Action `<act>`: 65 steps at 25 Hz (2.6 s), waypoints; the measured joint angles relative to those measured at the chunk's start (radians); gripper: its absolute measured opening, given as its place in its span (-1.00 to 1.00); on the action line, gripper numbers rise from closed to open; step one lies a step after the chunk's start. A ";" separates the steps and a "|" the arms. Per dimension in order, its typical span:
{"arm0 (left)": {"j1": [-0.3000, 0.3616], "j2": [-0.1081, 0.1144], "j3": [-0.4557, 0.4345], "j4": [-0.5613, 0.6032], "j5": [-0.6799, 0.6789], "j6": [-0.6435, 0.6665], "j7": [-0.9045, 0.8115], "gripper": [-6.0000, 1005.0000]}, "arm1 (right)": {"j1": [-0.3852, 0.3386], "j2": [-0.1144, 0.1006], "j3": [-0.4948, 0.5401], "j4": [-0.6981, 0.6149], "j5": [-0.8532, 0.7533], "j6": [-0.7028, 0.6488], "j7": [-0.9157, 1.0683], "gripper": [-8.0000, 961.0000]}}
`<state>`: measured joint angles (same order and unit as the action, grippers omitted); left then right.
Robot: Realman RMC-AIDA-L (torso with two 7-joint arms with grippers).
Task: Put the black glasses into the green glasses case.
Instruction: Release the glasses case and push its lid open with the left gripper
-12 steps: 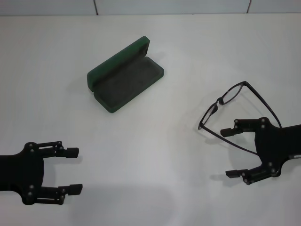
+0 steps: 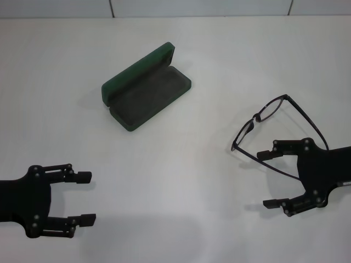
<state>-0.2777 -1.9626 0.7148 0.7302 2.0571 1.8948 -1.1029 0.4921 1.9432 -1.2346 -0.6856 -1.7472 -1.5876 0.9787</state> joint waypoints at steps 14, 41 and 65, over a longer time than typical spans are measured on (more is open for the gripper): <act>-0.005 -0.006 -0.077 -0.001 -0.048 -0.001 -0.075 0.60 | -0.006 0.006 0.001 0.000 0.008 -0.002 0.000 0.81; -0.387 -0.026 0.015 0.229 0.252 -0.362 -0.884 0.59 | 0.001 0.017 -0.007 0.000 0.000 -0.004 0.000 0.81; -0.582 -0.069 0.171 0.065 0.485 -0.639 -0.915 0.59 | 0.013 0.039 -0.012 -0.012 -0.038 0.002 0.001 0.81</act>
<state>-0.8599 -2.0320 0.8859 0.7948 2.5425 1.2559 -2.0182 0.5049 1.9819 -1.2468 -0.6980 -1.7856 -1.5858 0.9801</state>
